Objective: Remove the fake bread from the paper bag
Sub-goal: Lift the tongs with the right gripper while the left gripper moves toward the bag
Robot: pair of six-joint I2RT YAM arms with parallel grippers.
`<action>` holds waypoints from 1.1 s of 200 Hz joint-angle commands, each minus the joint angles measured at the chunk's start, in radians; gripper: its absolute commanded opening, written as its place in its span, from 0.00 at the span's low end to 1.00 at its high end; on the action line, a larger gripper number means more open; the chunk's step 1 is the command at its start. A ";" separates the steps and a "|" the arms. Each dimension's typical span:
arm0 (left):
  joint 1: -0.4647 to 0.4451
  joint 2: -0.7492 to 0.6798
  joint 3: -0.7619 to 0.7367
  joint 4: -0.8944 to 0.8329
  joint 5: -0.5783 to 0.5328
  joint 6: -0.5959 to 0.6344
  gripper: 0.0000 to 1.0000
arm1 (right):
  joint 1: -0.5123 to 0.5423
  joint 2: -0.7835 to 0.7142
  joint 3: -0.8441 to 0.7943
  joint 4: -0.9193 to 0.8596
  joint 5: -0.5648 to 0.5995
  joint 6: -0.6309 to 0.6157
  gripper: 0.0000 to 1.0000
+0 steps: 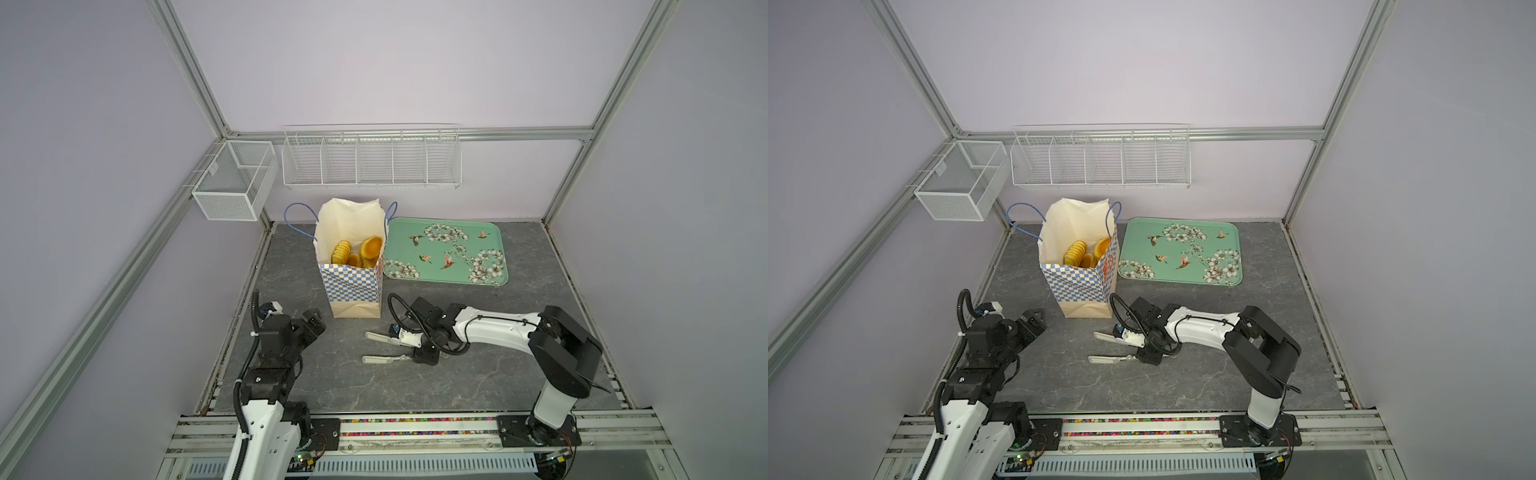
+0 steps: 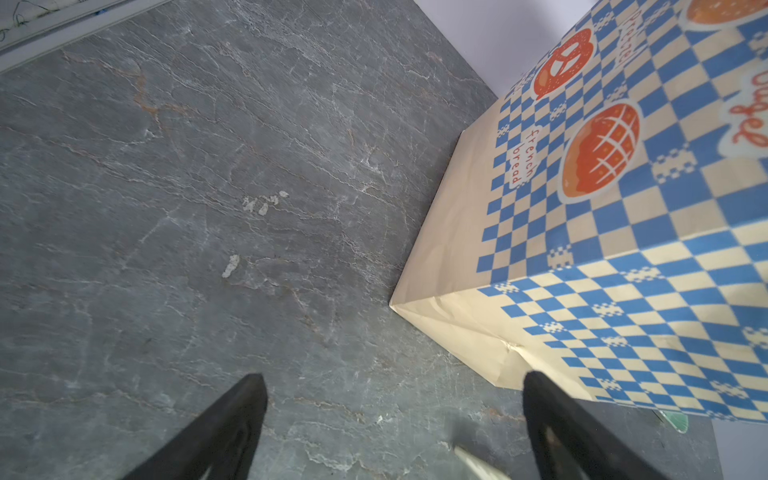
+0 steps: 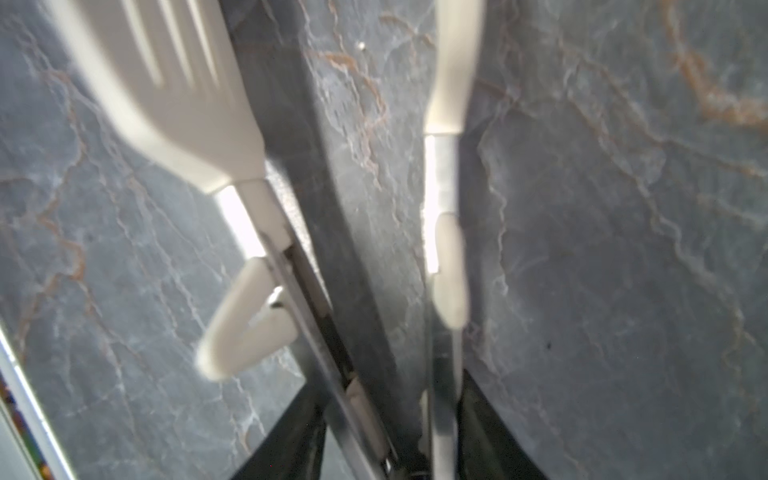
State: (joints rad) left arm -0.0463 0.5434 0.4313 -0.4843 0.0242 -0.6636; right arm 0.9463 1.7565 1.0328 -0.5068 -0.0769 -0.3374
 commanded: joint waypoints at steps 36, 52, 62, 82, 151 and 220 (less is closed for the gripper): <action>-0.001 0.005 0.053 -0.014 0.018 0.022 0.95 | 0.038 -0.087 -0.079 -0.003 0.140 0.079 0.27; -0.001 0.015 0.062 -0.016 0.029 0.026 0.94 | 0.050 -0.122 -0.091 0.004 0.170 0.089 0.23; -0.001 0.021 0.067 -0.018 0.038 0.027 0.94 | 0.052 -0.143 -0.090 0.004 0.180 0.103 0.22; -0.001 0.020 0.069 -0.023 0.055 0.025 0.92 | 0.052 -0.185 -0.097 0.009 0.196 0.122 0.17; -0.001 -0.018 0.052 0.026 0.228 0.050 0.89 | 0.055 -0.356 -0.148 0.019 0.282 0.214 0.08; -0.088 -0.017 0.041 0.344 0.567 -0.005 0.83 | 0.053 -0.608 -0.169 0.022 0.266 0.321 0.07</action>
State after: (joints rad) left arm -0.0692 0.5228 0.4671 -0.2916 0.4641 -0.6510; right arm 0.9966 1.2339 0.8494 -0.5076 0.1940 -0.0772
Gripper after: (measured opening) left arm 0.831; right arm 0.212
